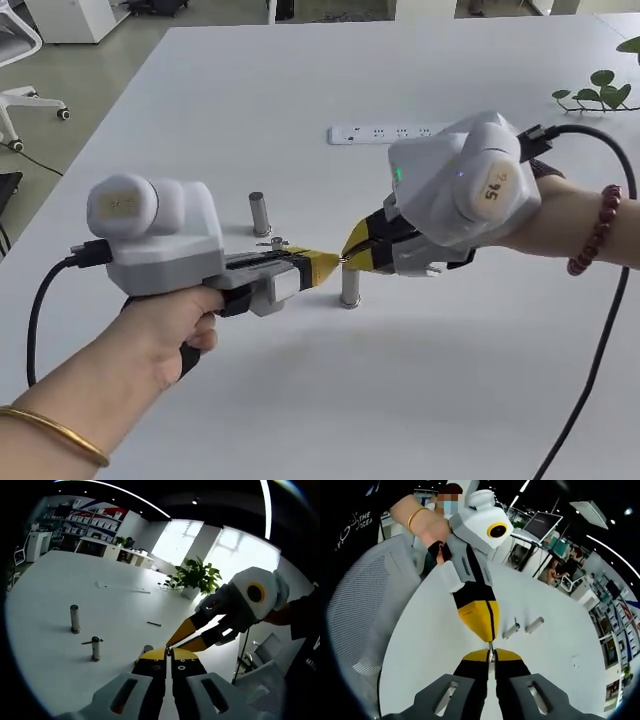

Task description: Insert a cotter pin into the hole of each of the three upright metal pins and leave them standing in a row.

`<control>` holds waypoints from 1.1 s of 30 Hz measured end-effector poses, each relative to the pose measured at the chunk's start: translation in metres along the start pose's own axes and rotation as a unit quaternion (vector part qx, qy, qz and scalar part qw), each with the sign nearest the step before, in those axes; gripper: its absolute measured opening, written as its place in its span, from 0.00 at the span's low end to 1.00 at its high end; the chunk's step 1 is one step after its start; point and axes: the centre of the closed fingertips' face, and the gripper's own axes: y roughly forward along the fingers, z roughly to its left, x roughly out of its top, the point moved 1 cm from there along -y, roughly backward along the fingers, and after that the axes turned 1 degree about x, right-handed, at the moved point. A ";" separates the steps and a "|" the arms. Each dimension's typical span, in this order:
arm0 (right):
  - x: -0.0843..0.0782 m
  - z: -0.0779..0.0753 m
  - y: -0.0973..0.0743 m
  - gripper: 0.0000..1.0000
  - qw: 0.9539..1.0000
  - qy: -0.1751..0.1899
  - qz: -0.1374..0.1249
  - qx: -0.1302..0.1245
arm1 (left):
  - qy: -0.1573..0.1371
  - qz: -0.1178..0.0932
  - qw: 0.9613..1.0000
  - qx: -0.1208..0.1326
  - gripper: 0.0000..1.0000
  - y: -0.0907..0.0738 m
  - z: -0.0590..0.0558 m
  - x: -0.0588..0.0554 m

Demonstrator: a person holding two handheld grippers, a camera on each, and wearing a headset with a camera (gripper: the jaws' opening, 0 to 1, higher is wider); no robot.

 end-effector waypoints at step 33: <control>-0.012 0.031 -0.014 0.09 0.943 0.282 -0.107 0.139 | 0.148 0.035 0.983 -0.104 0.00 -0.014 -0.017 -0.019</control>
